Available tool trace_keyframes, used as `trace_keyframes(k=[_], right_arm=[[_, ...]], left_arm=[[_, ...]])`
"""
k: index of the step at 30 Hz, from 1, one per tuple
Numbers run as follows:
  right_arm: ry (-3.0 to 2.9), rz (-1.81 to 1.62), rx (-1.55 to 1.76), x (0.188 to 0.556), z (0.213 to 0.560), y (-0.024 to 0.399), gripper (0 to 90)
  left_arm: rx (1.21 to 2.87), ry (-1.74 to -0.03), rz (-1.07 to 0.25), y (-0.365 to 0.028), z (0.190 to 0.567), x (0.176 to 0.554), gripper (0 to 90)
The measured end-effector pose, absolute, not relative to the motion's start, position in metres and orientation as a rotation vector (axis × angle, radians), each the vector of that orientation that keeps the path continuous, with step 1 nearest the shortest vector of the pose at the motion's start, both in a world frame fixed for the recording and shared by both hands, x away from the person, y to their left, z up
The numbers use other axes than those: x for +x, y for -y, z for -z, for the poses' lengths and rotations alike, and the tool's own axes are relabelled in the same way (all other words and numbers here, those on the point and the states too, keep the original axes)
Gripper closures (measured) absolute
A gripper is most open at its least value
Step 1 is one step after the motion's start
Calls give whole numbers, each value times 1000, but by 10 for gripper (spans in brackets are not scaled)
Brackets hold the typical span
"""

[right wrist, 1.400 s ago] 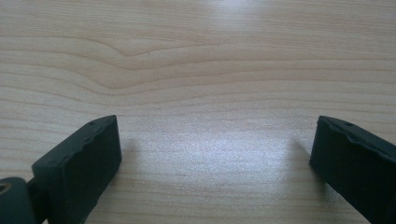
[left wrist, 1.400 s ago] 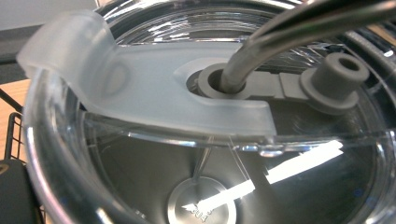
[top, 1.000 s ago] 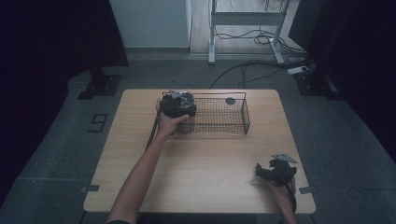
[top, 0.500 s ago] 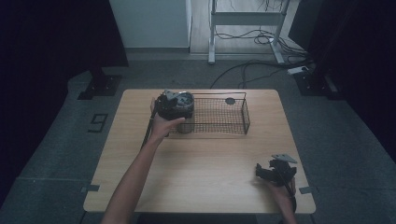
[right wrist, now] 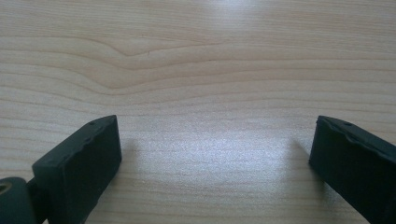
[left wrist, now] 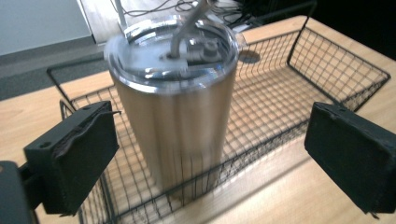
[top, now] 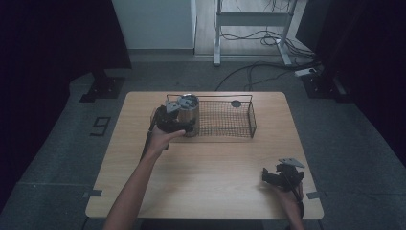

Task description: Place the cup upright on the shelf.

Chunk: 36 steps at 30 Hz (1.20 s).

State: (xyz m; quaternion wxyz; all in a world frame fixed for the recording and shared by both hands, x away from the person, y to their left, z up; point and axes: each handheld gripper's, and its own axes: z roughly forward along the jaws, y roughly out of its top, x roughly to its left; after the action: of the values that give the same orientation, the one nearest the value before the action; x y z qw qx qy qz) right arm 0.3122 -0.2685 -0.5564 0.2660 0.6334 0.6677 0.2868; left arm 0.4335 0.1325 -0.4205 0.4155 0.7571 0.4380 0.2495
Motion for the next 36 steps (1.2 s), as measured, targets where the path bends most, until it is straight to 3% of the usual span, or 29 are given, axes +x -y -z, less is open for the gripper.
trace_keyframes(k=[19, 29, 36], right_arm=[[-1809, -783, 1705, 311, 556, 269, 34], [-1810, -783, 1702, 311, 556, 269, 33], [-1809, -784, 1705, 311, 556, 269, 33]], left_arm=[[1886, -1070, -601, -156, 439, 363, 49], [1893, -1133, -505, -175, 475, 338, 50], [1904, -1186, -505, -188, 496, 320, 55]])
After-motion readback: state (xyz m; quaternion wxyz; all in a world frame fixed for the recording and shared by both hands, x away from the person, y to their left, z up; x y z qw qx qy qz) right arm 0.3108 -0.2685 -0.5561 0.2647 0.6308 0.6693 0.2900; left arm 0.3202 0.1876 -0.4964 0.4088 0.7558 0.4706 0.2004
